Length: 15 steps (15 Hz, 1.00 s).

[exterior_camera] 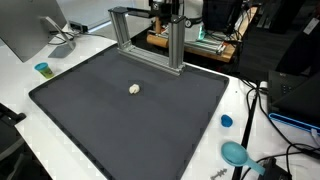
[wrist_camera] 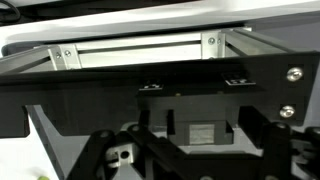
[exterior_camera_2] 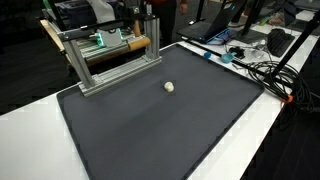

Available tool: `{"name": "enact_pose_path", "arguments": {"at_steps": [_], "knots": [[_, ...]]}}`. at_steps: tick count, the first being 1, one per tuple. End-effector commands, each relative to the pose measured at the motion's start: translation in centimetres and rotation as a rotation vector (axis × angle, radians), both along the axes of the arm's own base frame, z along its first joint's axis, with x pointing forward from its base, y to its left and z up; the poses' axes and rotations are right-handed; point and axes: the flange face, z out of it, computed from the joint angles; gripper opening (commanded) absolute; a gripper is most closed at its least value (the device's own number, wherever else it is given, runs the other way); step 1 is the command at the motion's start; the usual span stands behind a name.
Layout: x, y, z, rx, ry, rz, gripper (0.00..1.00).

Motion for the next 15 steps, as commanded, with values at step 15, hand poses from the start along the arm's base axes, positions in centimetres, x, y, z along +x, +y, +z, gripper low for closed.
{"name": "enact_pose_path", "arguments": {"at_steps": [15], "knots": [[-0.67, 0.64, 0.82, -0.031, 0.076, 0.168, 0.47]]}}
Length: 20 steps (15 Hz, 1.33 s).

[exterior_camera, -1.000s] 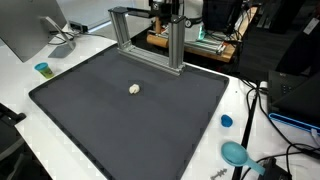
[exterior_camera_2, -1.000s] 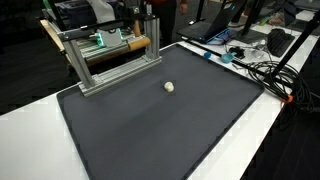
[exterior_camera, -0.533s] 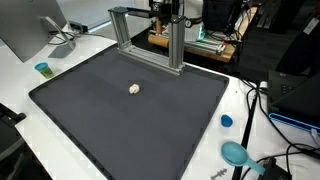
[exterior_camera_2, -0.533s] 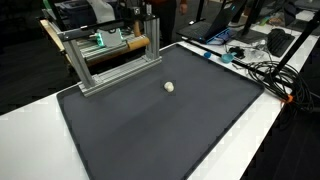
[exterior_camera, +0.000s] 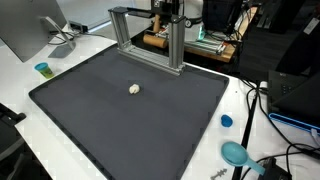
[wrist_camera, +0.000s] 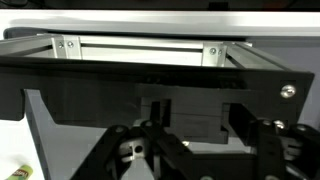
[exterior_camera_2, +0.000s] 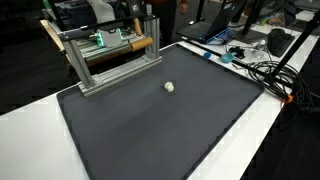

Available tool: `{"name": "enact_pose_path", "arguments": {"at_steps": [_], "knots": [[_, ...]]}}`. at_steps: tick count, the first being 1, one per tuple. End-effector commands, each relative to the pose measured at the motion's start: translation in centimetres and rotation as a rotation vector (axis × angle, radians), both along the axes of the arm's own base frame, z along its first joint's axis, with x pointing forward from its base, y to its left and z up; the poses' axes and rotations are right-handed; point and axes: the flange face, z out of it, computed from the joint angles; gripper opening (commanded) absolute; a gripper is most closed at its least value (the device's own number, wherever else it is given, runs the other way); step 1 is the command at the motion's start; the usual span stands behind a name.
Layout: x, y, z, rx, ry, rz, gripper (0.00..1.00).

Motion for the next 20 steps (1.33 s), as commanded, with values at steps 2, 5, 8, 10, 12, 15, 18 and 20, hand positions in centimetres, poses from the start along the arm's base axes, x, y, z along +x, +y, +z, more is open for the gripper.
{"name": "enact_pose_path", "arguments": {"at_steps": [2, 5, 8, 10, 12, 15, 18, 20], "knots": [[-0.1, 0.2, 0.6, -0.006, 0.028, 0.041, 0.35], [0.2, 0.3, 0.5, -0.006, 0.028, 0.037, 0.84], [0.1, 0.2, 0.5, 0.009, 0.001, 0.030, 0.99], [-0.1, -0.1, 0.6, 0.021, -0.031, 0.027, 1.00], [-0.4, -0.4, 0.6, 0.034, -0.070, 0.020, 1.00], [-1.3, -1.0, 0.2, 0.056, -0.101, 0.019, 1.00], [-2.0, -1.5, -0.4, 0.085, -0.112, -0.011, 1.00], [-1.1, -1.6, 0.8, 0.101, -0.123, -0.023, 0.99]]}}
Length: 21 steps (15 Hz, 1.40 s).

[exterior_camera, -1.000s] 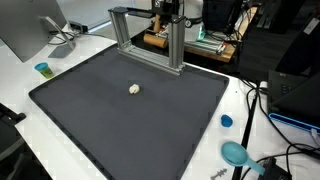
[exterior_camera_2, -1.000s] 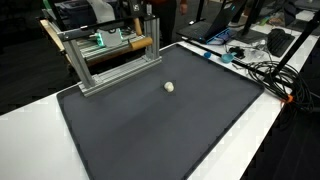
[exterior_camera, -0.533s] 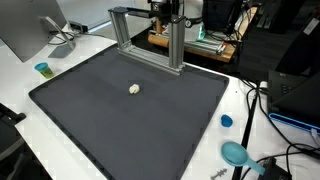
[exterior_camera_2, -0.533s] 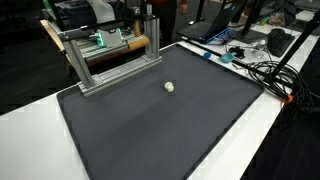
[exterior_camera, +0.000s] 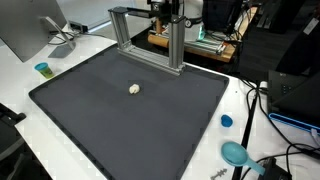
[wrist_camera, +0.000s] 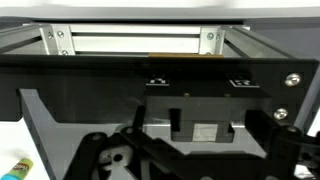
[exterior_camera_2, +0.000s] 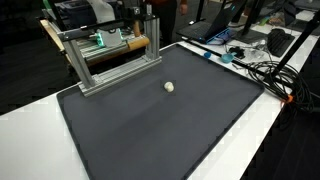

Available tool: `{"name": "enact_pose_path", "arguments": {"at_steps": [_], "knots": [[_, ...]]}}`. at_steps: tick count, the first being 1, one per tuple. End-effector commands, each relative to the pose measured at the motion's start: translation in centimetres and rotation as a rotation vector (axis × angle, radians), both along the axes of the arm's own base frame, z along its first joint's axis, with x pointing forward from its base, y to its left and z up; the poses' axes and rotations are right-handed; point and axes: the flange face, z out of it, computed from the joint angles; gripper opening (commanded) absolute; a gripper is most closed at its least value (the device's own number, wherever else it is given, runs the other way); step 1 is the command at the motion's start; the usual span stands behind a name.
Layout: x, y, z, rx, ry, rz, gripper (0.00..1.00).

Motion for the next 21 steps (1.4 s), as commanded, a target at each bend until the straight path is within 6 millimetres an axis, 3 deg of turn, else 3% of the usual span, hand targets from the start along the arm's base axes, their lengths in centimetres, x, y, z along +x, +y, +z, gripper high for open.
{"name": "enact_pose_path", "arguments": {"at_steps": [1, 2, 8, 13, 14, 15, 16, 18, 20, 21], "knots": [[-0.2, 0.0, 0.9, 0.044, -0.036, -0.002, 0.74], [-0.2, 0.1, 1.1, 0.042, -0.039, -0.002, 0.74], [-0.3, 0.9, 0.9, 0.008, -0.052, -0.010, 0.34], [-0.3, 1.1, 0.5, -0.010, -0.033, -0.038, 0.34], [-0.3, 1.1, 0.5, -0.013, -0.032, -0.046, 0.84], [-0.1, 1.2, 0.5, -0.014, -0.037, -0.052, 0.80], [0.1, 1.3, 0.7, -0.019, -0.039, -0.067, 0.41], [0.1, 1.6, 0.6, -0.017, -0.043, -0.080, 0.45], [0.1, 1.5, 0.6, -0.018, -0.055, -0.101, 0.33], [0.1, 1.6, 0.6, -0.017, -0.058, -0.106, 0.33]]}}
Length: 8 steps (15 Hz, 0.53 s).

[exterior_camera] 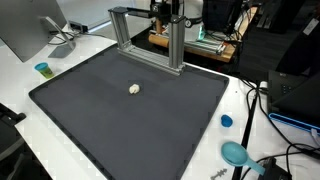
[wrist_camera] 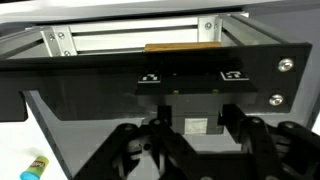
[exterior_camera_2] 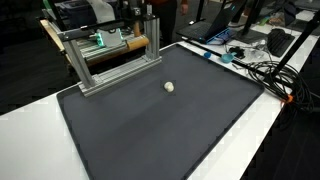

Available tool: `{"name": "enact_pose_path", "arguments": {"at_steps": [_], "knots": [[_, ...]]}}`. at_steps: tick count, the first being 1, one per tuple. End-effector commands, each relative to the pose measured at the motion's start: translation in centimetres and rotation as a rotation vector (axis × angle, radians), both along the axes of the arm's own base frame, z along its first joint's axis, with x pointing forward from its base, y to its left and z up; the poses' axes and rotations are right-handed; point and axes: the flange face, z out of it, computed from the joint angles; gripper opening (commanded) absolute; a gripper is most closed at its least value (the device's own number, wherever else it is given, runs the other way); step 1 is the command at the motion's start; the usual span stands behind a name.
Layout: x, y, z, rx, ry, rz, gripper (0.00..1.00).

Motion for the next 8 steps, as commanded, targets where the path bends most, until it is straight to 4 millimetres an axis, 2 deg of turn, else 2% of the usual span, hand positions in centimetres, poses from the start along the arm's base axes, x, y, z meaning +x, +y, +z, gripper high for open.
{"name": "enact_pose_path", "arguments": {"at_steps": [1, 5, 6, 7, 8], "knots": [[0.1, 0.4, -0.1, -0.001, -0.023, -0.037, 0.32], [-0.1, 0.6, -1.1, -0.024, 0.047, 0.003, 0.32], [-0.1, 0.6, -1.1, -0.029, 0.063, 0.004, 0.43], [-0.1, 0.5, -1.0, -0.026, 0.067, 0.009, 0.82], [-0.1, 0.6, -1.1, -0.031, 0.081, 0.017, 0.34]]}}
